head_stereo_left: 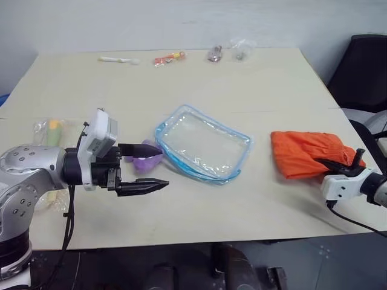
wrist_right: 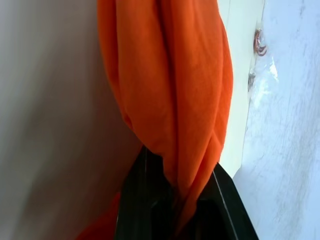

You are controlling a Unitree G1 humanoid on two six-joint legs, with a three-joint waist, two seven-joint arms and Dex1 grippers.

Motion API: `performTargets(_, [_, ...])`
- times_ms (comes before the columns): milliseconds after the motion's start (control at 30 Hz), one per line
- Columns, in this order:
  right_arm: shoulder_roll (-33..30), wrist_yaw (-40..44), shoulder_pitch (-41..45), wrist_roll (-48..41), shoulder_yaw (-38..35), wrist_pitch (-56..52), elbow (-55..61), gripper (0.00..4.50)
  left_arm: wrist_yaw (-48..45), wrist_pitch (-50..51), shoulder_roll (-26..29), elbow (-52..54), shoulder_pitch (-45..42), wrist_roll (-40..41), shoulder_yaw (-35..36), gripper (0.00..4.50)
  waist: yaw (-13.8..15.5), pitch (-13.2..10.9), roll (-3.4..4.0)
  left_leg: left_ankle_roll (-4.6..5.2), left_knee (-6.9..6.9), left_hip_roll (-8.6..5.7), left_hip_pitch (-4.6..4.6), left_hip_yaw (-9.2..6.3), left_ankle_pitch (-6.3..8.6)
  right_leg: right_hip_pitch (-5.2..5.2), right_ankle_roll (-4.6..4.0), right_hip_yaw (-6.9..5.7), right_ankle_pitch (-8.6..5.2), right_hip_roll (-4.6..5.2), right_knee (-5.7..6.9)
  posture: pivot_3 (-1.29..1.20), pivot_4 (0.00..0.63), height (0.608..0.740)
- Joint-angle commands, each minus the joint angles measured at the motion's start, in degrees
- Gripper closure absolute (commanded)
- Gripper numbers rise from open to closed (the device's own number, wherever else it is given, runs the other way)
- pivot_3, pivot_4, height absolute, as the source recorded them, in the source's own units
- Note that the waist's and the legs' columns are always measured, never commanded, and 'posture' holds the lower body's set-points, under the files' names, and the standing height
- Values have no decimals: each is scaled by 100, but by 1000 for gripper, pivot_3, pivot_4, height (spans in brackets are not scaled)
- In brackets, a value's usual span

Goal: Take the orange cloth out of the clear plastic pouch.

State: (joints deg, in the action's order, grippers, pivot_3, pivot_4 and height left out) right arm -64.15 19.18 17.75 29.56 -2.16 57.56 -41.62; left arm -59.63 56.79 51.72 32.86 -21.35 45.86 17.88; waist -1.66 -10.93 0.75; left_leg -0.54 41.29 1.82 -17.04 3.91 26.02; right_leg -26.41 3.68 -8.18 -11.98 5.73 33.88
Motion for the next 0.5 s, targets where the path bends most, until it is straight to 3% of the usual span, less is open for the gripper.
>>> performTargets(33, [-307, 559, 39, -752, 44, 86, -332, 3718, -420, -646, 326, -204, 294, -273, -114, 296, -7, -1, 1, 0, -1, 2, 0, 0, 0, -1, -1, -1, 0, -4, -2, 0, 150, 740])
performTargets(267, [-578, 1407, -613, -1892, -71, -38, 94, 1447, -825, -1106, 541, -486, 671, -176, 40, 296, 29, -2, 3, 0, -2, 4, -2, -1, 0, 0, -1, -3, -1, -3, -6, 0, 150, 740])
performTargets(333, [-683, 2150, -1277, -2956, -282, -737, 684, 797, -842, -1167, 580, -601, 704, -160, 90, 296, 41, -2, 3, 0, -1, 4, -4, -4, 0, 0, -1, -6, -1, -2, -8, 0, 150, 740])
performTargets(433, [-813, 3372, -2698, -4797, -1121, -2574, 1939, 797, -903, -1280, 648, -741, 770, -150, 212, 296, 76, -2, 3, 0, 0, 5, -2, -6, 0, 3, -1, -6, -1, -4, -7, 0, 150, 740])
performTargets(500, [-819, 3995, -3566, -5538, -1980, -3771, 2561, 797, -946, -1456, 659, -831, 863, -212, 341, 296, 146, -2, 4, 3, -2, 5, -2, -5, 2, 2, -1, -4, -1, -4, -8, 0, 150, 740])
